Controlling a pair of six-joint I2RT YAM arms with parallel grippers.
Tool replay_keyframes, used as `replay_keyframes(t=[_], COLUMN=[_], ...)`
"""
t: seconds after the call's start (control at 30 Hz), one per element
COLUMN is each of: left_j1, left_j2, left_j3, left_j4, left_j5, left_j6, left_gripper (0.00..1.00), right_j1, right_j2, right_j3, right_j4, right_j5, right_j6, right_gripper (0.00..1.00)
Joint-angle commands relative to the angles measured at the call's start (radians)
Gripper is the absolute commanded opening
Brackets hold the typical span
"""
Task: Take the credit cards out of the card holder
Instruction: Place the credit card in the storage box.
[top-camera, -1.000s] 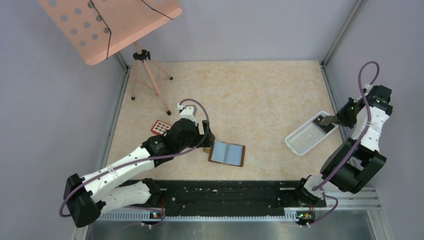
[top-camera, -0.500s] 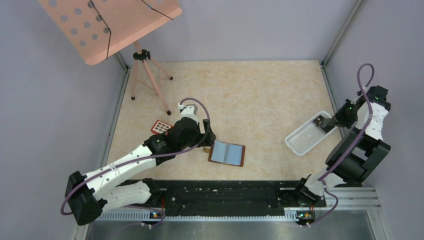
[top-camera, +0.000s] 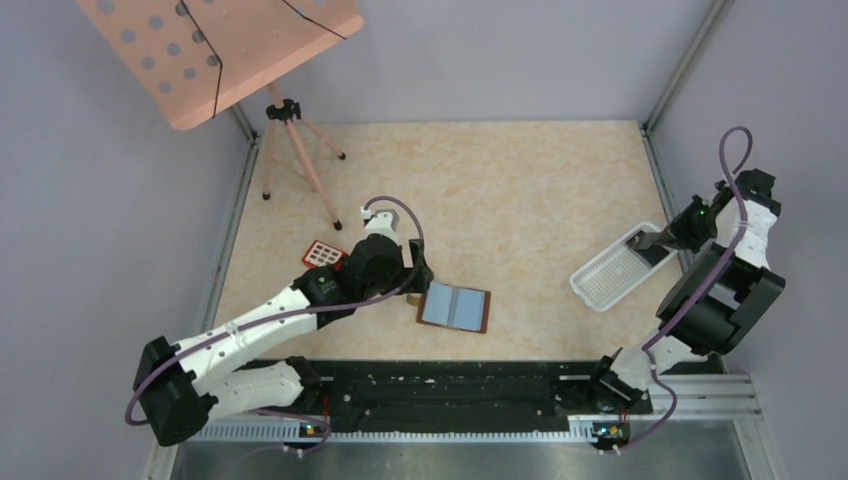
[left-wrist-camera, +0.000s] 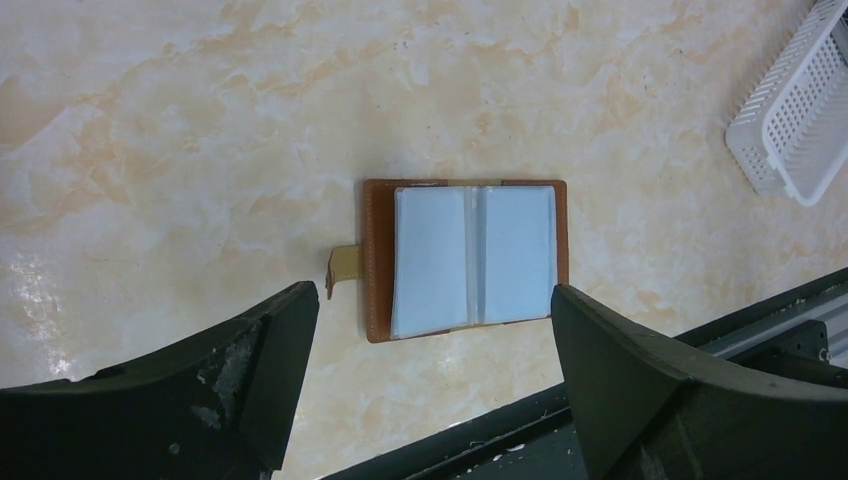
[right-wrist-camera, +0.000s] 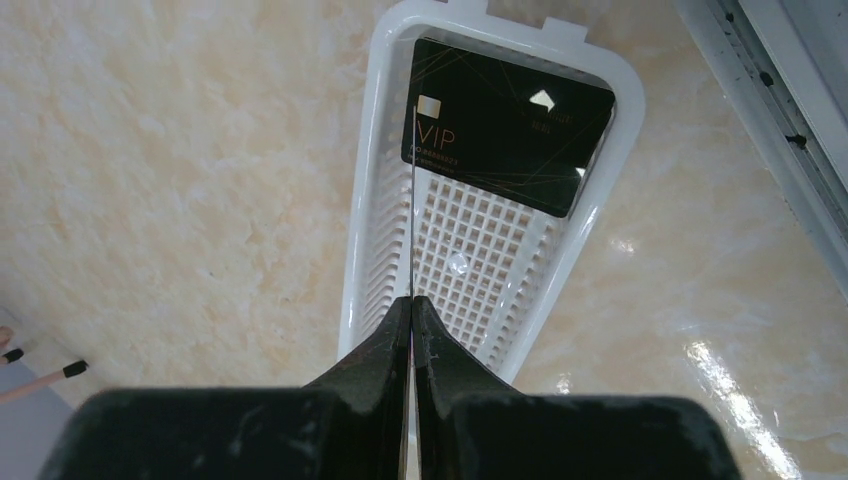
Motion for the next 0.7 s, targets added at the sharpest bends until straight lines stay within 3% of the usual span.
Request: replay_keyframes(t=[0.0,0.67], left_j1=[0.001,0.002], left_j2=[0.009,0.109], left_j3=[0.035,0.096], left_j4=[0.03,0.025], left_j5=[-0.008,0.043], left_j6=[0.0,0.004], left_gripper=[0.92,0.91], right_j1=[-0.001,-0.001], right_j2=[0.031,0.116], right_j3=[0.066,0.119], right_j4=[0.034,0.052], right_j5=[-0.006,-0.019], right_j6=[0.017,-0.007], right_gripper=[0.0,0.0])
